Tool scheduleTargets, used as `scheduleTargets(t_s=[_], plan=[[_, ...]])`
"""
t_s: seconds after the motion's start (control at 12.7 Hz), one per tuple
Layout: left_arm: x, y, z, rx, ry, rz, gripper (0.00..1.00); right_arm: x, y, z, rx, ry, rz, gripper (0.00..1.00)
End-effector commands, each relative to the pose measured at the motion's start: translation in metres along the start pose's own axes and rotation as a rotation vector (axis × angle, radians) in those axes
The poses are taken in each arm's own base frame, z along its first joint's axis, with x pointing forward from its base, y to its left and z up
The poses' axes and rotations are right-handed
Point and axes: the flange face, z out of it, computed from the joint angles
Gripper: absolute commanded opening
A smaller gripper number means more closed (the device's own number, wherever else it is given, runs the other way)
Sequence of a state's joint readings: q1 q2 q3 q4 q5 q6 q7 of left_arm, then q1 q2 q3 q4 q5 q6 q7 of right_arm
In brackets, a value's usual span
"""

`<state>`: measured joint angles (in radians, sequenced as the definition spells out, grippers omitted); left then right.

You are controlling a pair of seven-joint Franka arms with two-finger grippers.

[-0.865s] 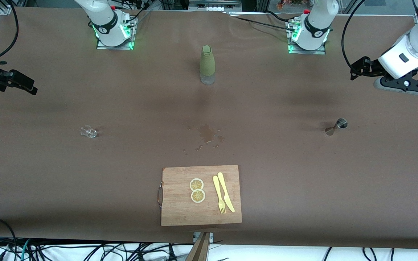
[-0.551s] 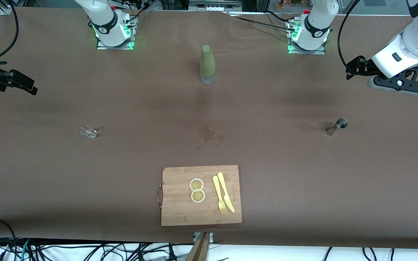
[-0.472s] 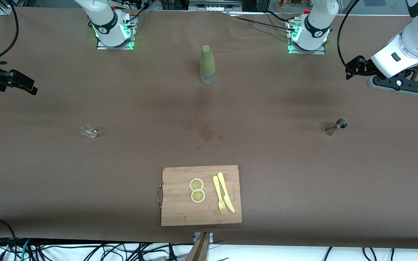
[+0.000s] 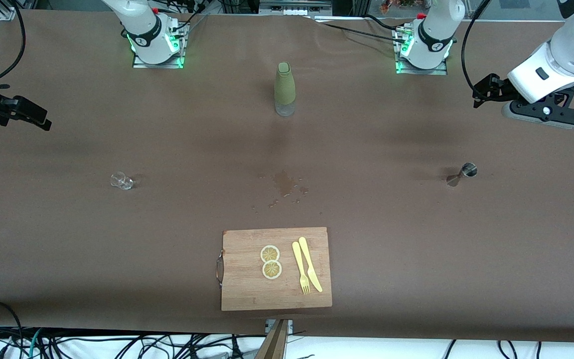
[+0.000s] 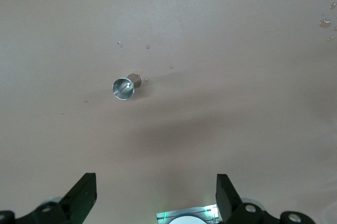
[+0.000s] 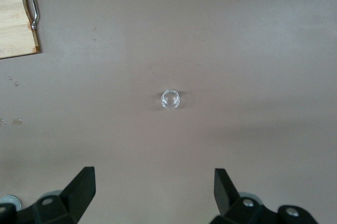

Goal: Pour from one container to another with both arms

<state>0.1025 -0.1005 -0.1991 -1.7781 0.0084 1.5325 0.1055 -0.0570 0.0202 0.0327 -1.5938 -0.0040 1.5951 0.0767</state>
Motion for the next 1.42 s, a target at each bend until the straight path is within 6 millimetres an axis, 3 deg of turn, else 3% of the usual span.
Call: scheduleTargets(t_s=[0.0, 1.34], plan=[[-0.0012, -0.0056, -0.0067, 0.024, -0.011, 0.014, 1.00, -0.0003, -0.0004, -0.0039, -0.003, 0.009, -0.003, 1.00], [-0.0082, -0.0007, -0.0080, 0.011, -0.041, 0.017, 1.00, -0.0006, -0.0020, -0.0038, -0.003, 0.007, 0.000, 1.00]])
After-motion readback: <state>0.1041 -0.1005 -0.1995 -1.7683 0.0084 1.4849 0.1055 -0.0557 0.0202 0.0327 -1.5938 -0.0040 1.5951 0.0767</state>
